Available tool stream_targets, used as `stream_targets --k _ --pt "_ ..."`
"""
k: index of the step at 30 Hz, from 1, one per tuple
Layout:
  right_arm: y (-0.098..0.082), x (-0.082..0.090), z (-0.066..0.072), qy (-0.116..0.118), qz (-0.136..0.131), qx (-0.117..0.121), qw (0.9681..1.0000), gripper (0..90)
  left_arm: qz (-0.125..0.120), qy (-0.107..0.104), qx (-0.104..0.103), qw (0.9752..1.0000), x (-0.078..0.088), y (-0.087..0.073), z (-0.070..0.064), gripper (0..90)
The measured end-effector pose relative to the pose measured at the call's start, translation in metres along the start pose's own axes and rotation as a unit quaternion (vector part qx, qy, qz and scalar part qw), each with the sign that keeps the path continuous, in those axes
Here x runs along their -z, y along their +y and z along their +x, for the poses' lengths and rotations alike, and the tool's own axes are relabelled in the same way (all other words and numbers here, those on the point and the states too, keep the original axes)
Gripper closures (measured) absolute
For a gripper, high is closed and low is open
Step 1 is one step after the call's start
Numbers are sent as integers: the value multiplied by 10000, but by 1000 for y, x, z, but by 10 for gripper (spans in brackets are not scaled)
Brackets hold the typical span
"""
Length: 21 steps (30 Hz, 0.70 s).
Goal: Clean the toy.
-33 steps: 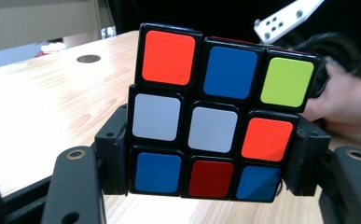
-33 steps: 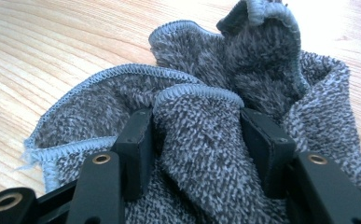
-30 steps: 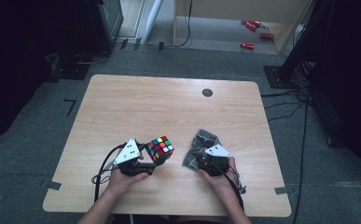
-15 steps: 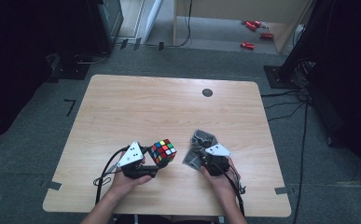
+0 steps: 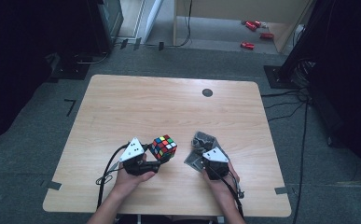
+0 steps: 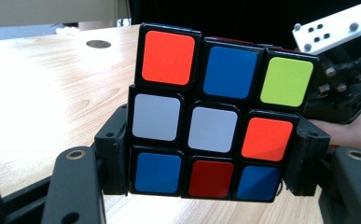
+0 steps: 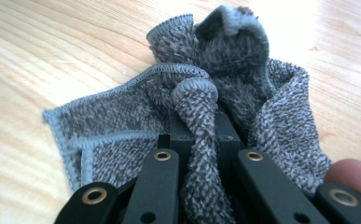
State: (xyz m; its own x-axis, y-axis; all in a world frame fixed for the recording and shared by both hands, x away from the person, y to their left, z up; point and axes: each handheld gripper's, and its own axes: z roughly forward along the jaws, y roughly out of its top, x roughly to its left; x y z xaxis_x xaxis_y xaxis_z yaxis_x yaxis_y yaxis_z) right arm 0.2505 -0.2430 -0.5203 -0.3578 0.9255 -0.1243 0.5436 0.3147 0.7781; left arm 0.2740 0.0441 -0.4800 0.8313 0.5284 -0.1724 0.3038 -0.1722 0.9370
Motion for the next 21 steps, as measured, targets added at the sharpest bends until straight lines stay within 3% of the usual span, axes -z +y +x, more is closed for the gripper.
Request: stream_targets --k 3,5,10,12,15,18,21 --pt "0 10 -9 118 -143 -221 9996 839 2 59 -187 9998 2 3 -1 338" --pt "5 19 -14 265 -340 -394 9983 839 -8 -62 -240 9997 4 5 -2 338" --pt "32 53 -12 487 -954 -369 9936 836 -105 -21 -516 9986 6 9 -10 338" --pt "44 70 -9 580 -1258 -420 9895 834 -123 -40 -471 9988 6 9 -11 338" --pt "59 93 -3 910 -1656 -461 9809 832 -29 90 -583 9983 4 8 -15 338" --pt "70 109 12 1244 -1927 -256 9730 830 117 208 -757 9968 1 6 -21 338" --pt "77 115 27 1641 -2070 -158 9643 824 196 188 -920 9954 -1 6 -28 338"
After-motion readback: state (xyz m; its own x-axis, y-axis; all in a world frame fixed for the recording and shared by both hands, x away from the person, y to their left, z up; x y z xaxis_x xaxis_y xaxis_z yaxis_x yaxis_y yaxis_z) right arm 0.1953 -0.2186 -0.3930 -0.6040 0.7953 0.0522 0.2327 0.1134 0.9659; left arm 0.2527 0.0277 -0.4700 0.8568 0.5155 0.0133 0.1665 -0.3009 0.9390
